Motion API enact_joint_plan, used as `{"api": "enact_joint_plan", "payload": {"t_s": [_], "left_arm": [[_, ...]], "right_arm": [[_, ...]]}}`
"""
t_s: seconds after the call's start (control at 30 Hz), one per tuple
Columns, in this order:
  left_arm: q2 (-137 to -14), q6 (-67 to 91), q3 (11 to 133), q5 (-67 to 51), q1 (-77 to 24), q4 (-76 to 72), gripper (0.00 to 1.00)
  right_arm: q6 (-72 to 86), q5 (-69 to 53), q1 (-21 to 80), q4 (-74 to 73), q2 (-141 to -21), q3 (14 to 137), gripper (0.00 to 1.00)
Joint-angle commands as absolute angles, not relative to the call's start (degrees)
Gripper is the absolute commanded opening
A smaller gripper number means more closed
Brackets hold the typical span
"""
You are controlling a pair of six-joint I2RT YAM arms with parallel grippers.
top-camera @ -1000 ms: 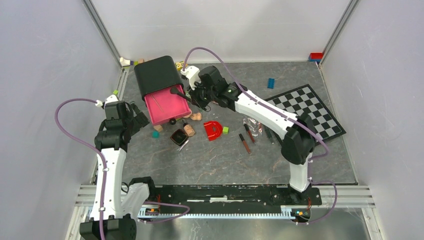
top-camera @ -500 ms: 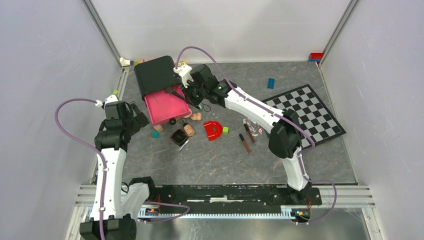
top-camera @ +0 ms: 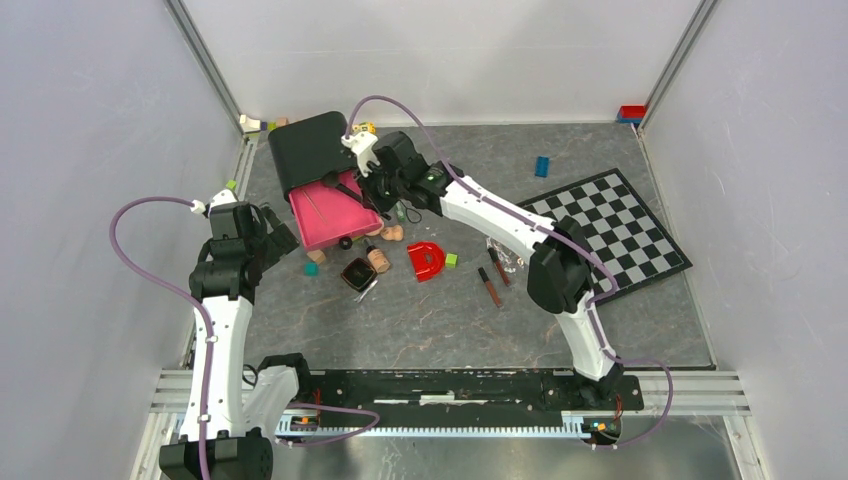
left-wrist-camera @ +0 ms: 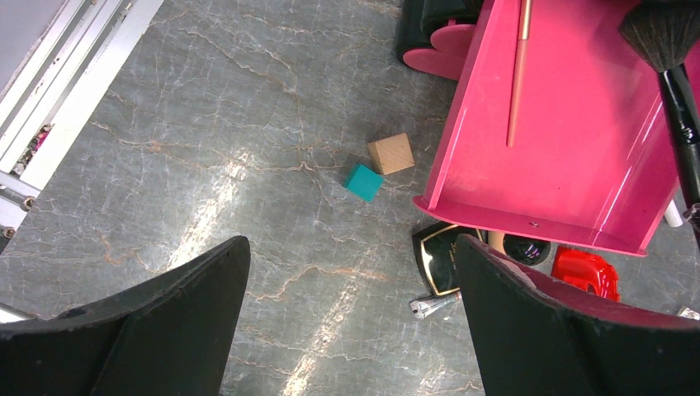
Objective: Organize the makeup
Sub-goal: Place the makeup brush in the drawer.
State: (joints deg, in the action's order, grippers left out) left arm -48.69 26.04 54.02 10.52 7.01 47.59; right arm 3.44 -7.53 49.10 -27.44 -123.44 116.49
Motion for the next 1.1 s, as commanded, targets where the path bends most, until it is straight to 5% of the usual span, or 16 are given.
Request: {"api": "enact_joint_plan", "payload": {"t_s": [0.0, 1.07], "left_arm": [[-47.99, 24.48, 54.05, 11.48, 6.94, 45.71, 1.0], [-48.05, 24.51, 53.96, 11.63, 6.94, 45.75, 1.0]], "right_arm": [[4.5, -8.19, 50.27, -24.86, -124.66, 120.19, 0.0], [6.74, -9.99, 51.59, -14.36, -130.93, 124.54, 0.01]]}}
